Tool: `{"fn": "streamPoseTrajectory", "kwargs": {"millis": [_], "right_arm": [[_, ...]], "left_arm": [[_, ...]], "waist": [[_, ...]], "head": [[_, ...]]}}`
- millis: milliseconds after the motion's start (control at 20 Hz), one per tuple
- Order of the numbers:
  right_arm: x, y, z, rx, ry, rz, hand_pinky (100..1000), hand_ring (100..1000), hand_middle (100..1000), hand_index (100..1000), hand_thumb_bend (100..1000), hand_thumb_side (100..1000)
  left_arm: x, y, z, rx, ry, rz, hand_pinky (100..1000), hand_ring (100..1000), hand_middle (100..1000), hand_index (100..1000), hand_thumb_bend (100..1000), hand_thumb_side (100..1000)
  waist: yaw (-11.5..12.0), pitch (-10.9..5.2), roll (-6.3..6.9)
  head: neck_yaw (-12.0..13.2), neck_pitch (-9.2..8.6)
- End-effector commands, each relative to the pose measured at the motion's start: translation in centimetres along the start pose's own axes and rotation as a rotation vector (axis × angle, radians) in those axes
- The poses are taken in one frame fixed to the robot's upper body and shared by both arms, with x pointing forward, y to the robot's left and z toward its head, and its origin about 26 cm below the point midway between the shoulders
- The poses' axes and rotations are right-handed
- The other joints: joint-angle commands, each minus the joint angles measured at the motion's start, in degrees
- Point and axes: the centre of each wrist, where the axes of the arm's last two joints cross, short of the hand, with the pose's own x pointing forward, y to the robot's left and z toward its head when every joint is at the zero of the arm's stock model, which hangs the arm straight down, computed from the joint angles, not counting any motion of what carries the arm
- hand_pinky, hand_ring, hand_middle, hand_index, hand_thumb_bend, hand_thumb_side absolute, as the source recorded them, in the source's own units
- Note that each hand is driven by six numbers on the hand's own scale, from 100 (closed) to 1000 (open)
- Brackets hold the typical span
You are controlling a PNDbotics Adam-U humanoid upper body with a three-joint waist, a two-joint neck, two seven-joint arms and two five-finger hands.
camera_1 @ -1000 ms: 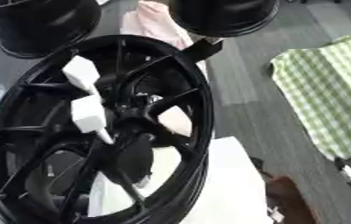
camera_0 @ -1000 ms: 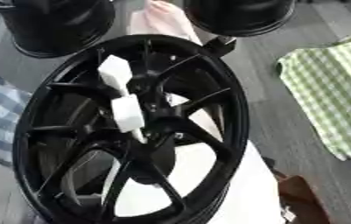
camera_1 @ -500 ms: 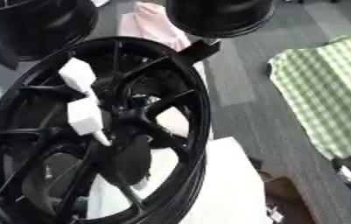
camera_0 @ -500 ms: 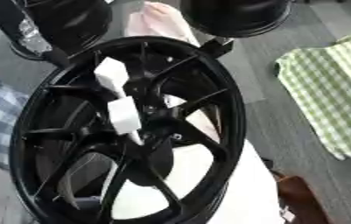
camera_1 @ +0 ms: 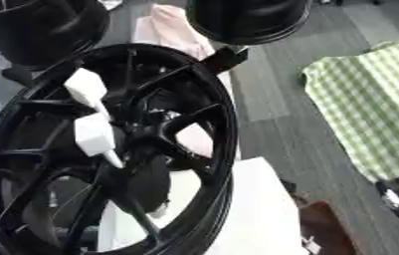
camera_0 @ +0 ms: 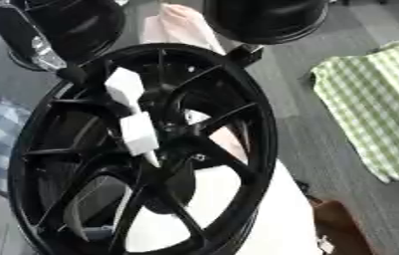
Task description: Pull the pin out of the wheel hub.
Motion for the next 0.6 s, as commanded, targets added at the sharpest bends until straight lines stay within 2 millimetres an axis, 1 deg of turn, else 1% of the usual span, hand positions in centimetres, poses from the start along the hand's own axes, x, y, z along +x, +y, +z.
{"fn": "streamPoseTrajectory", "kwargs": {"millis": [50,250,600], "right_arm": [[1.2,-1.2,-0.7,0.001,-0.032,0.034,495,656,511,678,508,298],[1.2,-1.2,-0.7,0.002,-0.033,0.036,495,656,511,678,510,297],[1.2,-1.2,-0.7,0.002,-0.033,0.034,495,656,511,678,512,296]], "left_arm": [[0.9,0.9,0.2,-0.167,-0.115,-0.147,873,847,750,860,801,536],[1.7,0.8,-0.2,-0.180,-0.127,-0.147,868,844,747,858,796,542],[1.9,0.8,-0.5,-0.183,-0.124,-0.147,864,838,748,854,794,534]], "waist": [[-0.08,-1.16,-0.32],[-0.10,-1.22,-0.29],[-0.16,-1.26,-0.31]], "head": [[-0.24,-0.63],[-0.29,-0.66],[-0.46,-0.76]]}}
